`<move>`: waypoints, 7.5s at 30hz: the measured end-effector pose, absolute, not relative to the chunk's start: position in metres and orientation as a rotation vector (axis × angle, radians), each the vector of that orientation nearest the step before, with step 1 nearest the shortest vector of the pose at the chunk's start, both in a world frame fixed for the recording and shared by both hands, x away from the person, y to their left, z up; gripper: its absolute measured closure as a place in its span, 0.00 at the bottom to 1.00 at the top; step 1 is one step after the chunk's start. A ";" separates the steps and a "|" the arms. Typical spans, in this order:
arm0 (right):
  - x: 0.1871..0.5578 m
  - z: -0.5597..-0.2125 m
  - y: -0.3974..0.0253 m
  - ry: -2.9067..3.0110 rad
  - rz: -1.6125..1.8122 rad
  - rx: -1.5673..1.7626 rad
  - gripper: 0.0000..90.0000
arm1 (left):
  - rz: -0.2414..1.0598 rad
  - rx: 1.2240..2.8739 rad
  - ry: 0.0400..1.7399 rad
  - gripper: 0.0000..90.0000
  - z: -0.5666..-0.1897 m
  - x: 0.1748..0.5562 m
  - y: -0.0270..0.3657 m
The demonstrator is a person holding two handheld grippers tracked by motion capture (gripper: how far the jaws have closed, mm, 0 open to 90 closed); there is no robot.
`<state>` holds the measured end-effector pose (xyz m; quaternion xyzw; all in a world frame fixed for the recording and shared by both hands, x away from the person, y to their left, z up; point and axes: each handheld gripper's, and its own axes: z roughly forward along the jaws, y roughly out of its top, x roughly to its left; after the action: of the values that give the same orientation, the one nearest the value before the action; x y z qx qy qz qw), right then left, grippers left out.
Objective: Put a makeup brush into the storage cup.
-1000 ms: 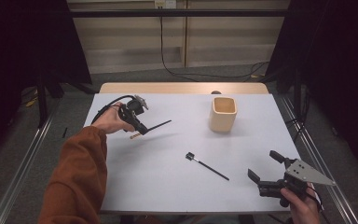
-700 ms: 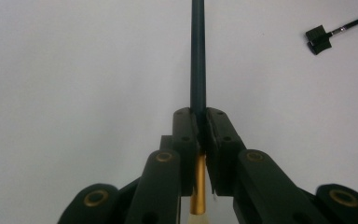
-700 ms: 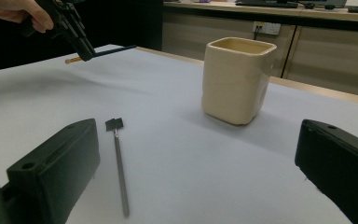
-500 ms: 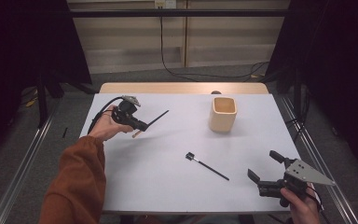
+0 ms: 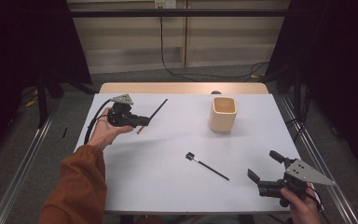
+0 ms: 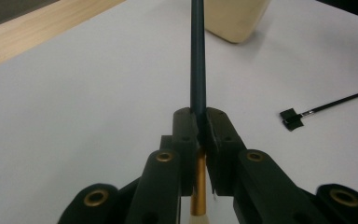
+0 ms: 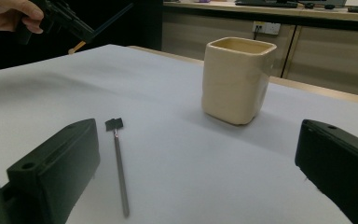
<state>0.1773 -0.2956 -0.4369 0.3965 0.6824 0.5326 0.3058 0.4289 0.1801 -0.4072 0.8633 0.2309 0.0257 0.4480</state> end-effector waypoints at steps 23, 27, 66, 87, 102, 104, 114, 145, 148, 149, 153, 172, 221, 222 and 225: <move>0.177 -0.437 -0.296 1.801 1.409 1.054 0.00 | 0.147 1.753 0.589 0.93 -0.404 0.401 0.188; 0.177 -0.437 -0.296 1.804 1.406 1.050 0.00 | 0.160 1.737 0.586 0.93 -0.404 0.394 0.190; 0.176 -0.437 -0.295 1.805 1.411 1.049 0.00 | 0.031 1.797 0.406 0.93 -0.399 0.329 0.144; 0.176 -0.436 -0.295 1.818 1.422 1.064 0.00 | -0.013 1.990 0.330 0.93 -0.385 0.318 0.121; 0.176 -0.436 -0.293 1.843 1.423 1.089 0.00 | -0.045 2.306 0.285 0.92 -0.378 0.319 0.114; 0.177 -0.436 -0.293 1.847 1.423 1.093 0.00 | -0.047 2.334 0.290 0.92 -0.378 0.319 0.114; 0.179 -0.435 -0.291 1.849 1.418 1.075 0.00 | -0.071 2.460 0.245 0.92 -0.380 0.319 0.107; 0.229 -0.395 -0.258 1.887 1.547 0.873 0.00 | -0.130 2.560 0.197 0.92 -0.387 0.316 0.099; 0.237 -0.390 -0.254 1.889 1.563 0.870 0.00 | -0.125 2.561 0.197 0.92 -0.388 0.316 0.098; 0.240 -0.388 -0.252 1.890 1.565 0.869 0.00 | -0.148 2.569 0.187 0.92 -0.387 0.318 0.098; 0.249 -0.382 -0.248 1.893 1.576 0.856 0.00 | -0.138 2.563 0.189 0.92 -0.387 0.316 0.096; 0.282 -0.369 -0.215 2.205 1.559 0.727 0.00 | -0.159 2.573 0.151 0.93 -0.387 0.318 0.088; 0.312 -0.393 -0.157 3.069 0.884 0.243 0.46 | -0.211 2.618 0.097 0.93 -0.393 0.315 0.074; 0.311 -0.393 -0.156 3.086 0.870 0.251 0.49 | -0.214 2.620 0.095 0.93 -0.394 0.315 0.074; 0.311 -0.392 -0.153 3.125 0.805 0.222 0.53 | -0.214 2.623 0.092 0.93 -0.394 0.315 0.073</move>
<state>0.3109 -0.1534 -0.3923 0.0685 0.9651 0.2486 -0.0467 0.3147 0.0732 -0.3940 0.9641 0.0337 -0.0786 0.2512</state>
